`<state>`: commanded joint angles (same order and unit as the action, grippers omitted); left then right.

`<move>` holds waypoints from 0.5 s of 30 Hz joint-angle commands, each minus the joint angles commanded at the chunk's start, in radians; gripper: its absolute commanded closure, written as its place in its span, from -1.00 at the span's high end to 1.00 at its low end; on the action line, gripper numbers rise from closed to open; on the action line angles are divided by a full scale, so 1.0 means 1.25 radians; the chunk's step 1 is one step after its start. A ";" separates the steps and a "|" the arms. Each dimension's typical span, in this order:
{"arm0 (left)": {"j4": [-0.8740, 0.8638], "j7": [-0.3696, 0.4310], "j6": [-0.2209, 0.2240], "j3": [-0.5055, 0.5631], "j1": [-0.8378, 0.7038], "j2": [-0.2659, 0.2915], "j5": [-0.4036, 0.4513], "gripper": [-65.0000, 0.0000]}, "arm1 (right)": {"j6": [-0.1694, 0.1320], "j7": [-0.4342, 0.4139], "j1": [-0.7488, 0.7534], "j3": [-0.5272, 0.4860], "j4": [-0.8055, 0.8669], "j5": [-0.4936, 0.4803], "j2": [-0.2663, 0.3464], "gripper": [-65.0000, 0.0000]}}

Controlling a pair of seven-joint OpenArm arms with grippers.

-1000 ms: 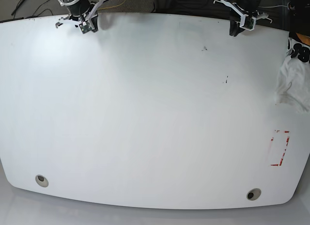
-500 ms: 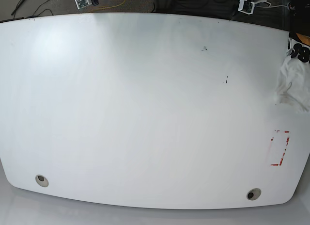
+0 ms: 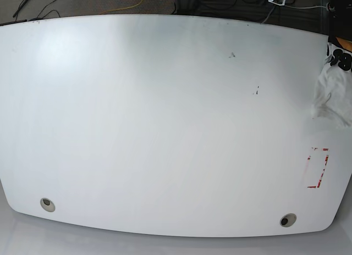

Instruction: Layout the t-shirt on the table in an organized manner, then fold the t-shirt properly

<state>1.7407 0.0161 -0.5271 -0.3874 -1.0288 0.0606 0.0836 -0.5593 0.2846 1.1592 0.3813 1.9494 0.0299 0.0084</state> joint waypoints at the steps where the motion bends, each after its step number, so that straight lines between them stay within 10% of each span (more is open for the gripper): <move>1: -0.015 0.000 0.000 0.000 0.010 0.000 0.000 -0.92 | 0.000 0.000 -0.002 0.000 -0.015 0.000 0.000 -1.00; 15: -0.260 0.002 0.002 0.007 0.140 -0.002 0.071 -0.92 | -0.001 0.000 -0.120 -0.001 -0.234 0.006 0.004 -1.00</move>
<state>1.4154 0.0192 -0.5240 -0.3782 -0.8539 0.0575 0.1726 -0.5608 0.2846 1.0088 0.3798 1.6563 0.0376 0.0130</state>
